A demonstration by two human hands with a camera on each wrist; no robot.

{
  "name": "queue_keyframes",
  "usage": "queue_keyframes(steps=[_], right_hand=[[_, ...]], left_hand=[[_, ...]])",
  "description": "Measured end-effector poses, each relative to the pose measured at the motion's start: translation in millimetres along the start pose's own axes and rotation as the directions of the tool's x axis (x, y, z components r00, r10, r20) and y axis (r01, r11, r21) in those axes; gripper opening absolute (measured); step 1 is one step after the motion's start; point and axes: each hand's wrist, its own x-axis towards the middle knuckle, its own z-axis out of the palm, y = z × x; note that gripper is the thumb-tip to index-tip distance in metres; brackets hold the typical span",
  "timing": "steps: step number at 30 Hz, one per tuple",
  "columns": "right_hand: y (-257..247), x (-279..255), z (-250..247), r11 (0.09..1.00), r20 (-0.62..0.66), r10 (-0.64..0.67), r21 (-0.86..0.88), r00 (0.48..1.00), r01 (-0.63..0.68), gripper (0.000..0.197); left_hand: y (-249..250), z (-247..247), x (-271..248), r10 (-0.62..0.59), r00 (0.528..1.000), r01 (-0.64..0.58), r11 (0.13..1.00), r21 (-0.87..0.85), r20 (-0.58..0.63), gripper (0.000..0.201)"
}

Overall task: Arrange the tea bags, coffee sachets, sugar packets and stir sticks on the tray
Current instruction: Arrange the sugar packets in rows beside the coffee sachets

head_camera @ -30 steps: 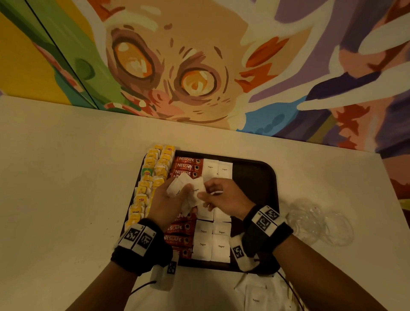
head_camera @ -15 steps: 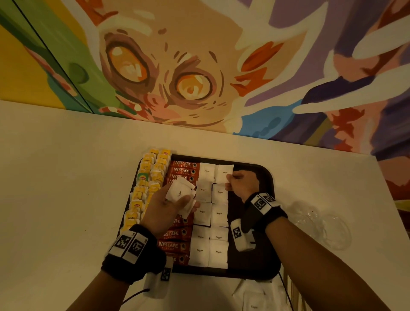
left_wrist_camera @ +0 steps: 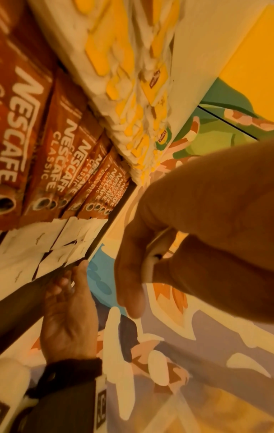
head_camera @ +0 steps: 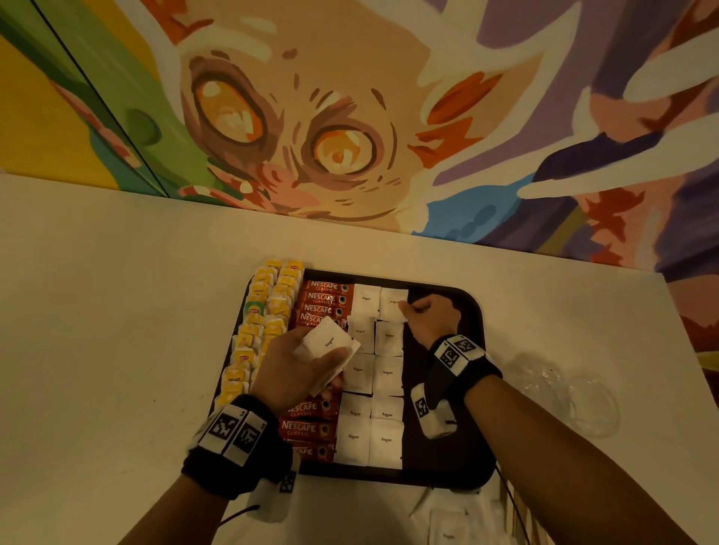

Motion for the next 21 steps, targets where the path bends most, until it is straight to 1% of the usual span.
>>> queue_keyframes(steps=[2,3,4,6,7,8,9,11,13,15,17,18,20,21], right_hand=[[-6.9,-16.3,-2.4,0.997,0.026,-0.080,0.002,0.996,0.080,0.023],[-11.2,-26.2,-2.7,0.990,0.086,-0.136,0.039,0.987,0.133,0.022],[-15.5,-36.8,-2.0,0.979,0.177,-0.194,0.099,0.965,0.178,0.023],[-25.5,-59.4,-2.6,0.954,0.386,-0.283,0.204,0.878,0.218,0.025],[-28.2,-68.1,-3.1,0.948,0.459,-0.312,0.211,0.832,0.239,0.025],[-29.0,-74.3,-3.5,0.941,0.501,-0.338,0.202,0.797,0.272,0.025],[-28.8,-78.3,-3.3,0.933,0.523,-0.359,0.197,0.773,0.300,0.025],[-26.7,-81.3,-2.5,0.927,0.538,-0.374,0.222,0.755,0.301,0.020],[-23.8,-80.6,-0.5,0.928,0.515,-0.364,0.269,0.777,0.256,0.010],[-21.2,-77.1,1.9,0.930,0.452,-0.329,0.305,0.829,0.203,0.005],[-16.8,-70.3,5.8,0.941,0.373,-0.259,0.305,0.891,0.145,0.013],[-14.7,-67.0,8.3,0.950,0.338,-0.211,0.293,0.917,0.111,0.017],[-11.1,-61.7,14.7,0.966,0.291,-0.112,0.255,0.950,0.035,0.020],[-10.8,-60.8,17.8,0.971,0.280,-0.065,0.240,0.958,-0.004,0.021]], left_hand=[[0.7,-1.3,0.6,0.003,1.000,-0.002,0.999,0.044,-0.015,0.022],[1.7,-1.3,0.8,0.002,1.000,-0.001,0.997,0.074,-0.015,0.022],[1.8,-0.8,1.5,0.005,1.000,-0.004,0.994,0.111,-0.009,0.023],[1.3,0.6,2.5,0.020,1.000,-0.023,0.980,0.199,0.017,0.024],[0.3,1.4,3.1,0.028,0.999,-0.034,0.972,0.232,0.029,0.024],[-1.7,2.5,4.5,0.035,0.999,-0.042,0.966,0.254,0.033,0.024],[-2.6,3.5,4.8,0.040,0.999,-0.047,0.963,0.267,0.032,0.022],[-3.6,5.1,4.8,0.058,0.998,-0.063,0.960,0.272,0.027,0.020],[-5.0,5.9,4.1,0.065,0.998,-0.067,0.966,0.249,0.018,0.016],[-7.5,5.0,3.0,0.059,0.998,-0.055,0.980,0.194,-0.016,0.009],[-11.3,2.6,2.3,0.065,0.994,-0.050,0.985,0.163,-0.085,0.009],[-14.0,1.0,2.4,0.063,0.992,-0.046,0.988,0.149,-0.113,0.016],[-16.8,-0.6,0.6,0.048,0.990,-0.031,0.991,0.131,-0.131,0.028],[-17.7,-1.4,-0.6,0.049,0.991,-0.029,0.988,0.149,-0.126,0.027]])
